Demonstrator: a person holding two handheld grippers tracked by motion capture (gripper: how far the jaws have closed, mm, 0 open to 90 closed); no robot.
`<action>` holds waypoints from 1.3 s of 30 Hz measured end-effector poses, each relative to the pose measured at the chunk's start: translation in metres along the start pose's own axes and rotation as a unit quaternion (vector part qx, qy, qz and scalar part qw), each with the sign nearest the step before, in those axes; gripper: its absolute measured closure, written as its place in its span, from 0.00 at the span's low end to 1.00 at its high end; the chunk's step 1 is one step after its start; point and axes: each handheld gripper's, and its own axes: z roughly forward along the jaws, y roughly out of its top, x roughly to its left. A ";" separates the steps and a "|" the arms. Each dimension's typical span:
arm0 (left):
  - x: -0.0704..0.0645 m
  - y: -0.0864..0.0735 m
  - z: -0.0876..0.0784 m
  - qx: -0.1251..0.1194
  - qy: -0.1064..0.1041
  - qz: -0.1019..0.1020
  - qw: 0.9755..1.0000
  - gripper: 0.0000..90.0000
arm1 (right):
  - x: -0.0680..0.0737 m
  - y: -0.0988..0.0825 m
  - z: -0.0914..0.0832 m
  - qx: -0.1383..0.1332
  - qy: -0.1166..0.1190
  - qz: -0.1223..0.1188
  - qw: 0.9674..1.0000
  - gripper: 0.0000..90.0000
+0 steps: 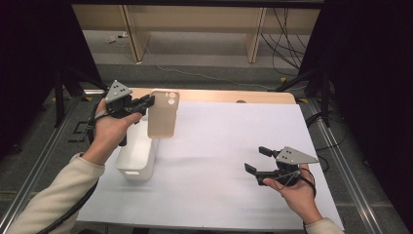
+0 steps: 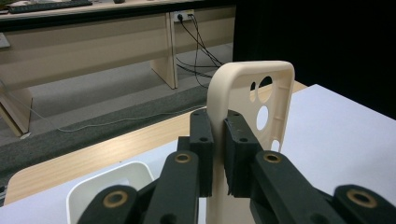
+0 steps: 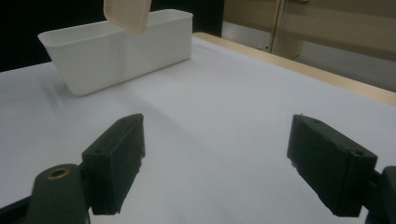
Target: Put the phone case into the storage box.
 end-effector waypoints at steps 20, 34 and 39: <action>0.009 0.003 -0.005 -0.005 0.007 -0.001 1.000 0.92 | 0.000 0.000 -0.001 -0.002 0.000 0.002 1.000 0.23; 0.022 0.003 -0.014 -0.007 0.015 0.000 1.000 0.93 | 0.001 -0.001 0.002 -0.009 0.003 0.000 1.000 0.23; 0.024 0.004 -0.015 -0.009 0.016 0.003 1.000 0.92 | 0.000 -0.001 0.001 0.001 0.001 0.000 1.000 0.23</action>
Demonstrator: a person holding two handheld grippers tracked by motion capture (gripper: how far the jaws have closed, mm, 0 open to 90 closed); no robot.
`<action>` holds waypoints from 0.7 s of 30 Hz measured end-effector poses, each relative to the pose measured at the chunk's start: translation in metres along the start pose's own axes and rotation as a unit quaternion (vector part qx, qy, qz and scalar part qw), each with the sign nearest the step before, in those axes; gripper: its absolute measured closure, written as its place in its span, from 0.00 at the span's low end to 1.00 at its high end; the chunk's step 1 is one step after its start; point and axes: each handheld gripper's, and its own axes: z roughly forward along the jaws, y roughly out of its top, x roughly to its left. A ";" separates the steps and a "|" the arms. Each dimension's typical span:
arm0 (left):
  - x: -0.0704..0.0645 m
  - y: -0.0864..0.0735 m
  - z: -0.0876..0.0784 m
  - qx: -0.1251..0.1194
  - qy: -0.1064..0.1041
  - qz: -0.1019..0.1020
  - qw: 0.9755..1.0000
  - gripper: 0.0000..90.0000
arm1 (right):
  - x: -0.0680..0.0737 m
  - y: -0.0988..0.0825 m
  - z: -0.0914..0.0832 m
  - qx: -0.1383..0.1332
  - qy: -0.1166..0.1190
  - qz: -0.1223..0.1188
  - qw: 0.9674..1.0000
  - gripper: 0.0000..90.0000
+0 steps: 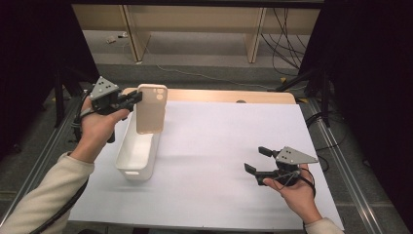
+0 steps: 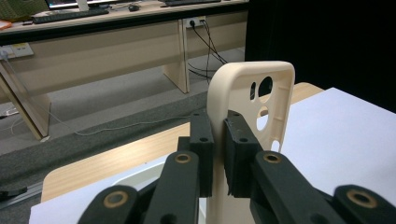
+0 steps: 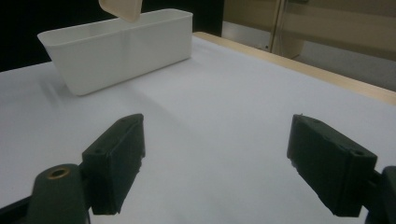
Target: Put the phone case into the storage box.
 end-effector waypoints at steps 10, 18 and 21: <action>0.005 -0.002 0.001 0.001 0.004 -0.002 1.000 0.92 | 0.000 0.000 0.000 0.000 0.000 0.001 1.000 0.23; 0.005 0.000 0.001 -0.002 0.003 0.001 1.000 0.93 | 0.000 0.000 0.000 -0.006 -0.002 0.002 1.000 0.23; 0.006 0.000 0.001 0.000 0.004 0.003 1.000 0.93 | 0.000 0.000 0.000 -0.002 -0.001 0.003 1.000 0.23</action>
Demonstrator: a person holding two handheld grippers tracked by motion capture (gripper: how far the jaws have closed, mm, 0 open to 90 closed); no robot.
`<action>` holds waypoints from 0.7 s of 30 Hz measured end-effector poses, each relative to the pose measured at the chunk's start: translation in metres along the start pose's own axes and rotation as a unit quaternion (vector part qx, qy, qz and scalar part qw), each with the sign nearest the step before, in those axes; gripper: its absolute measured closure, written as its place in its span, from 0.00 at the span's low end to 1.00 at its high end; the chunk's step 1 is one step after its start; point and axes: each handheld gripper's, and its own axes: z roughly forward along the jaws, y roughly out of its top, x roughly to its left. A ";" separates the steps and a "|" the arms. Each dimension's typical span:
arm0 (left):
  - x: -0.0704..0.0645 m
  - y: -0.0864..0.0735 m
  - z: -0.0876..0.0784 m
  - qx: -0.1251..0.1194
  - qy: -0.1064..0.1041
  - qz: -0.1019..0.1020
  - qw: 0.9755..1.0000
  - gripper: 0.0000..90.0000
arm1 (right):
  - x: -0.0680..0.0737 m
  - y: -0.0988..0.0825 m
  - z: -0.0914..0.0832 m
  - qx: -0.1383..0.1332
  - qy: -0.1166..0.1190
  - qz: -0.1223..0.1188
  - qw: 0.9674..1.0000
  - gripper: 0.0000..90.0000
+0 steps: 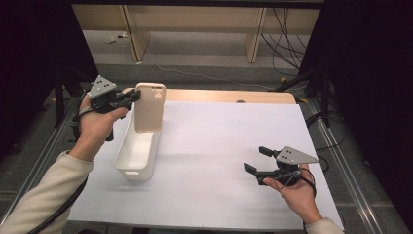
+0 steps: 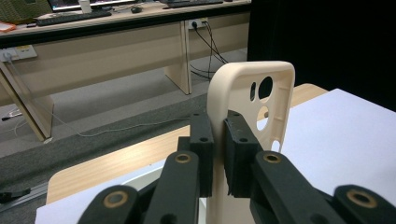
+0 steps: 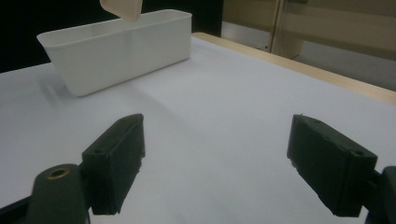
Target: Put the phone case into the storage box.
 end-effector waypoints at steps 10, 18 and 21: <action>0.005 -0.001 0.001 0.001 0.004 -0.004 1.000 0.92 | 0.000 -0.001 0.002 -0.007 0.003 0.001 1.000 0.23; 0.009 -0.001 0.001 0.004 0.007 -0.003 1.000 0.92 | 0.000 -0.001 0.002 -0.007 0.004 0.001 1.000 0.23; 0.011 -0.001 0.002 0.004 0.009 -0.003 1.000 0.92 | 0.001 -0.001 0.000 0.004 0.005 0.006 1.000 0.23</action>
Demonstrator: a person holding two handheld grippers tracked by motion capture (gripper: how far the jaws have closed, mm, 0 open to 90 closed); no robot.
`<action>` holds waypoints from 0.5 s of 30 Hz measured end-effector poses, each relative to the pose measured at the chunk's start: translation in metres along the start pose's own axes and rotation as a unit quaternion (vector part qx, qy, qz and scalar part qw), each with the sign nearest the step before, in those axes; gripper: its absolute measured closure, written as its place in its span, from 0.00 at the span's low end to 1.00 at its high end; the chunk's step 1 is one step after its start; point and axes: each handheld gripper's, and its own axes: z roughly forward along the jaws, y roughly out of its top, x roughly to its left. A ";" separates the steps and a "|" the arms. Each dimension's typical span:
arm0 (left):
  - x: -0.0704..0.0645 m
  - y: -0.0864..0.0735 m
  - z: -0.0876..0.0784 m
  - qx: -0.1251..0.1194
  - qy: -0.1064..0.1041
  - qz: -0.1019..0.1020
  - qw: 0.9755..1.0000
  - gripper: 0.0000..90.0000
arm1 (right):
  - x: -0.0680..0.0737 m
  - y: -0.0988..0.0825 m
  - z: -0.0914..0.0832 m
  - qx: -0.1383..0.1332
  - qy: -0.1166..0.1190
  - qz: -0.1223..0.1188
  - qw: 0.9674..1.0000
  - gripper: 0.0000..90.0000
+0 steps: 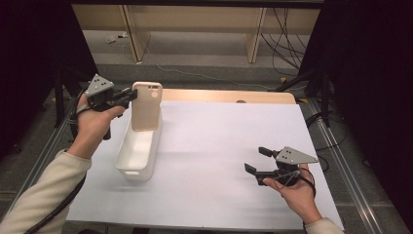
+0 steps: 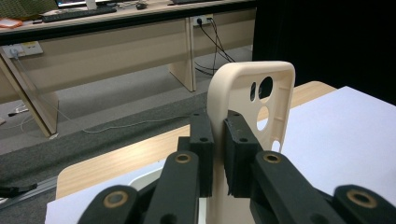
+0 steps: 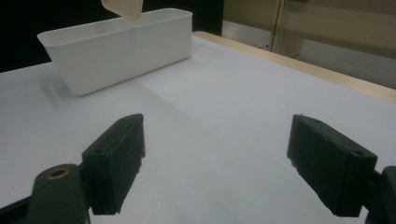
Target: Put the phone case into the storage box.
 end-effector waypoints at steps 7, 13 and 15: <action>0.003 -0.001 0.002 0.001 0.001 0.002 1.000 0.92 | 0.000 0.000 0.000 0.003 -0.001 -0.001 1.000 0.23; 0.007 0.000 0.002 0.003 0.004 0.007 1.000 0.92 | 0.001 0.000 0.000 0.005 0.001 0.004 1.000 0.23; 0.008 0.000 0.002 0.002 0.004 0.008 1.000 0.92 | 0.000 0.000 0.000 0.001 -0.001 -0.001 1.000 0.23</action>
